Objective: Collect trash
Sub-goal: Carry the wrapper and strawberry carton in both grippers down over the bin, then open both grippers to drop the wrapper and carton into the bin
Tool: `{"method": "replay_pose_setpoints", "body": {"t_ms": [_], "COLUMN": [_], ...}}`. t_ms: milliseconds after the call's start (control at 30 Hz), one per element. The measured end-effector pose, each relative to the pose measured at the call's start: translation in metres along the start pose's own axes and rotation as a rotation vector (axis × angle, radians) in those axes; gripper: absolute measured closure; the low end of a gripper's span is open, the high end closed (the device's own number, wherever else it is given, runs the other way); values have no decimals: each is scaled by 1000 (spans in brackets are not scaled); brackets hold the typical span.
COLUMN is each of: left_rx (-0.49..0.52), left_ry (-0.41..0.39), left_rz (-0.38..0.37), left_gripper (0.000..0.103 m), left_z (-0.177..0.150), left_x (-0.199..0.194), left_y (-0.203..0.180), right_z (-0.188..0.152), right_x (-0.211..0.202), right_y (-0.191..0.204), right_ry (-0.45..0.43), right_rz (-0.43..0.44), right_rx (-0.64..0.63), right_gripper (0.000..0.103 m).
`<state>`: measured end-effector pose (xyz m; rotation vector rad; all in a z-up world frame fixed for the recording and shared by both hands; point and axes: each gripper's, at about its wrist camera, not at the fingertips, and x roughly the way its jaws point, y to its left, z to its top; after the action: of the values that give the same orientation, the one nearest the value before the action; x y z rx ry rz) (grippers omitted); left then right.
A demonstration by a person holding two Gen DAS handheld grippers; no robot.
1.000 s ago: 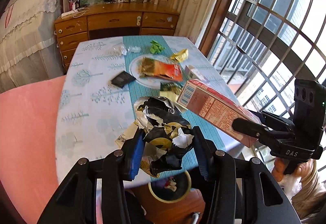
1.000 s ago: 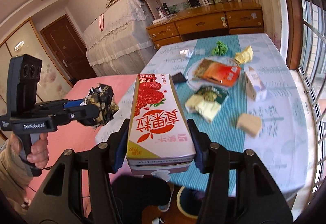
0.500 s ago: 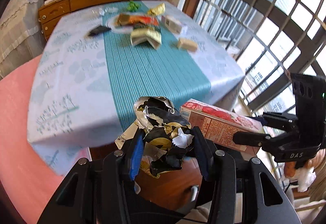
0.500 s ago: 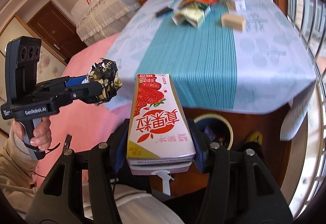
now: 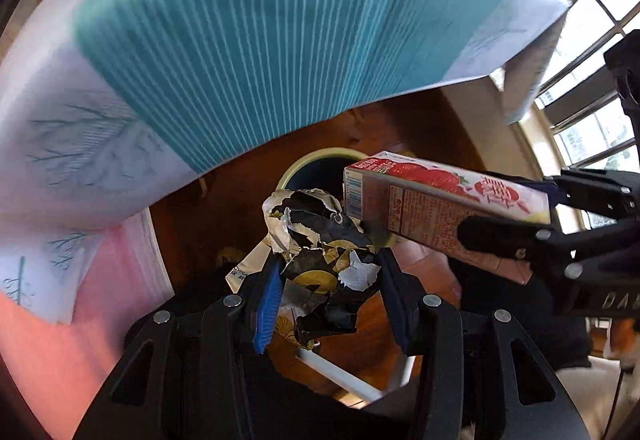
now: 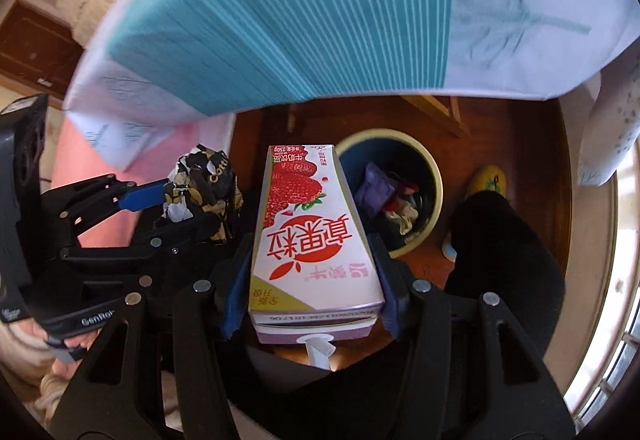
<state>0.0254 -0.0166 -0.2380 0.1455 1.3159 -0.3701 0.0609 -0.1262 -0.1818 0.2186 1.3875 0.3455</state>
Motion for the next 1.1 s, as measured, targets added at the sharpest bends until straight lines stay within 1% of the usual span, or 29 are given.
{"method": "replay_pose_setpoints", "body": {"t_ms": [100,133,167,267,400,500,600,667,700,733,767,800,833,867,900,933,1100], "left_rx": [-8,-10,-11,-40,-42,-52,-66,-76,-81,-89,-98,-107,-116,-124,-130,-134,-145], "left_ry": [28,34,36,59,84,110,121,130,136,142,144,145,143,141,138,134,134], "left_rz": [27,58,68,75,99,92,77,77,76,71,63,59,56,57,58,60,61], "left_gripper": [57,57,57,57,57,56,54,52,50,48,47,41,30,23,13,12,12], "left_z": [9,11,13,21,21,18,17,18,16,15,15,17,18,18,19,19,23], "left_x": [35,48,61,96,140,162,172,178,181,183,188,192,193,194,196,197,202], "left_y": [-2,-2,-1,5,4,1,-1,1,5,8,12,13,17,19,21,24,27], "right_z": [2,3,4,6,14,14,14,12,13,14,14,15,16,18,19,19,20], "right_x": [40,54,65,94,127,147,164,174,178,182,186,187,188,188,188,189,196], "right_y": [-11,-18,-25,-43,-66,-83,-94,-97,-99,-100,-101,-101,-101,-101,-101,-102,-108], "right_ry": [20,23,26,26,29,34,28,40,48,58,61,58,48,40,31,28,42], "right_rz": [-49,-68,-79,-103,-94,-86,-80,-69,-63,-54,-46,-42,-38,-37,-35,-36,-52], "right_rx": [36,59,79,137,205,245,279,299,308,317,320,319,317,315,317,321,351], "right_gripper": [53,52,52,52,52,52,51,49,46,36,32,32,32,31,30,29,28]}}
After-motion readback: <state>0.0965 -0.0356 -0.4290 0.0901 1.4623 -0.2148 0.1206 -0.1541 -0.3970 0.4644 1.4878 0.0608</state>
